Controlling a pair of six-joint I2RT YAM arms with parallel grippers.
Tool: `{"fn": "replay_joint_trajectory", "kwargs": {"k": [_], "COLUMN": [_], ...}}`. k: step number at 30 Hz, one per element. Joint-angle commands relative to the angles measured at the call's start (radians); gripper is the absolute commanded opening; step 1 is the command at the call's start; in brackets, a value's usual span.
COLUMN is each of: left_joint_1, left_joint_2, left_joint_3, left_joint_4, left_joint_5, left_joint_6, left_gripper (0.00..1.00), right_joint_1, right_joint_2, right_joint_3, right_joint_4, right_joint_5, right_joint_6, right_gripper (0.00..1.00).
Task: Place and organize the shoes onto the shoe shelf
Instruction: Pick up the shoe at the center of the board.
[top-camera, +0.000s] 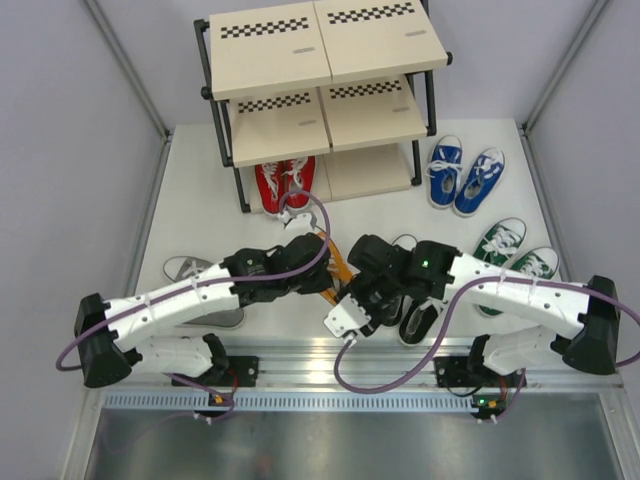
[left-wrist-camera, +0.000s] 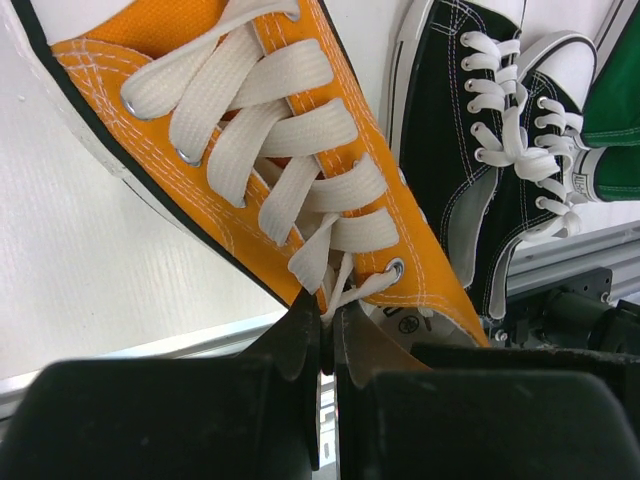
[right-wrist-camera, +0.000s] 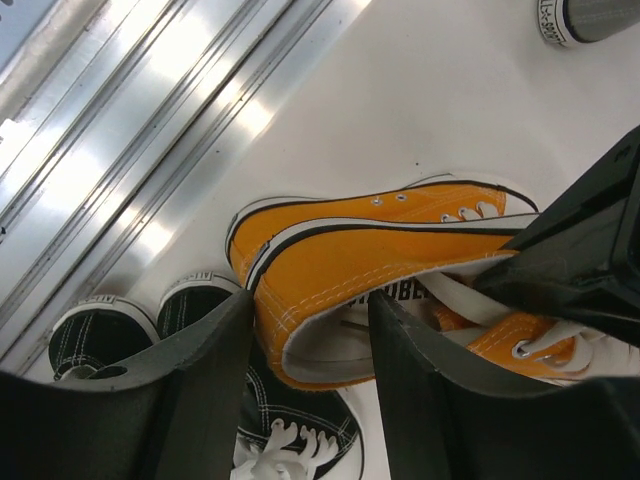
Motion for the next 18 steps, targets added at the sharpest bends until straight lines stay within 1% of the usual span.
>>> {"fn": "replay_joint_trajectory", "kwargs": {"k": [1,4,8,13,16,17,18], "left_joint_1": [0.006,0.009,0.010,0.012,0.015,0.015,0.015], "left_joint_2": [-0.062,-0.069,-0.080,-0.088,-0.086,-0.086,-0.088], "left_joint_3": [0.001,-0.009,-0.024,-0.044,-0.058,-0.065,-0.068], "left_joint_4": [0.113,0.113,0.133,0.161,0.178,0.182,0.190], "left_joint_5": [-0.045,-0.063,-0.079,-0.089,-0.089,-0.088,-0.085], "left_joint_6": [-0.024,-0.048,-0.077,-0.102,-0.111,-0.111,-0.113], "left_gripper": [0.00,0.00,0.00,0.00,0.00,0.00,0.00], "right_joint_1": [0.016,0.018,0.024,0.029,0.035,0.035,0.035], "right_joint_2": [-0.003,0.000,0.017,0.027,0.039,0.040,0.045], "right_joint_3": [-0.005,-0.011,-0.014,-0.014,-0.005,0.000,0.003], "right_joint_4": [0.036,0.036,0.052,0.055,0.050,0.047,0.044], "right_joint_5": [0.055,0.043,0.033,0.018,0.009,0.003,0.000], "right_joint_6": [0.024,0.038,0.058,0.070,0.072,0.075,0.075], "right_gripper": [0.50,0.48,0.41,0.38,0.31,0.24,0.20]}}
